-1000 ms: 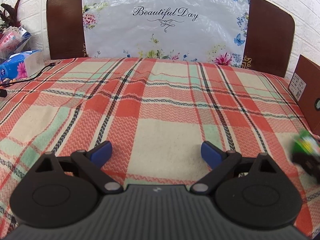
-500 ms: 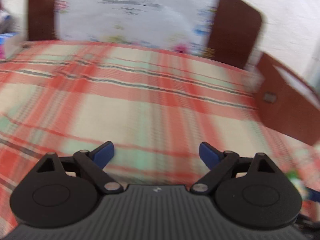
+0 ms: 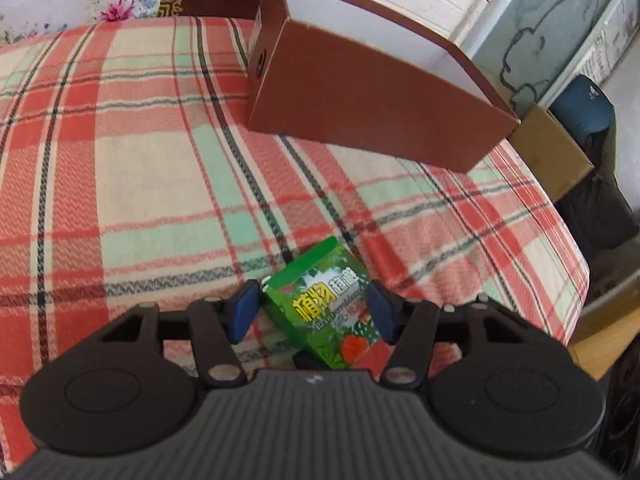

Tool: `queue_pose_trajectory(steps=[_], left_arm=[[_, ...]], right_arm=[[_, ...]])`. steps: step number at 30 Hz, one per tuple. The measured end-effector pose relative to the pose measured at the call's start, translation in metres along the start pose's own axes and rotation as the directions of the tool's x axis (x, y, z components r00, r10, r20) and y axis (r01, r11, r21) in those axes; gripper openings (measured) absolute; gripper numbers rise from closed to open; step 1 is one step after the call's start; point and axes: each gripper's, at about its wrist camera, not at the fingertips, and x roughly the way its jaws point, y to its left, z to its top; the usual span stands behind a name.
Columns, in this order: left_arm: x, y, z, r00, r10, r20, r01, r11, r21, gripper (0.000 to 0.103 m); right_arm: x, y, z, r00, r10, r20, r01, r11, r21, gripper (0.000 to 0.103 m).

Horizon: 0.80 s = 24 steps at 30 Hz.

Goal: Organize objects

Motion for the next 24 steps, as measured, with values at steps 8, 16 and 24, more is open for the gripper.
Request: queue_pose_trajectory(steps=[8,16,24], left_arm=[[-0.028,-0.053,0.084,0.972,-0.042,0.23,0.008,0.989,0.15,0.054],[0.019,-0.073,0.155,0.959,0.065,0.274,-0.101,0.988,0.118,0.074],[0.0,-0.06,0.117,0.923,0.246,0.295,-0.282,0.955,0.086,0.082]], right_arm=[[-0.019,-0.035,0.052,0.943,-0.161,0.293,0.149,0.987,0.06,0.061],[0.041,-0.1,0.106,0.904,-0.311,0.294,0.28,0.949,0.146,0.064],[0.01,-0.135,0.077,0.879,-0.399,0.262,0.281,0.877,0.39,0.078]])
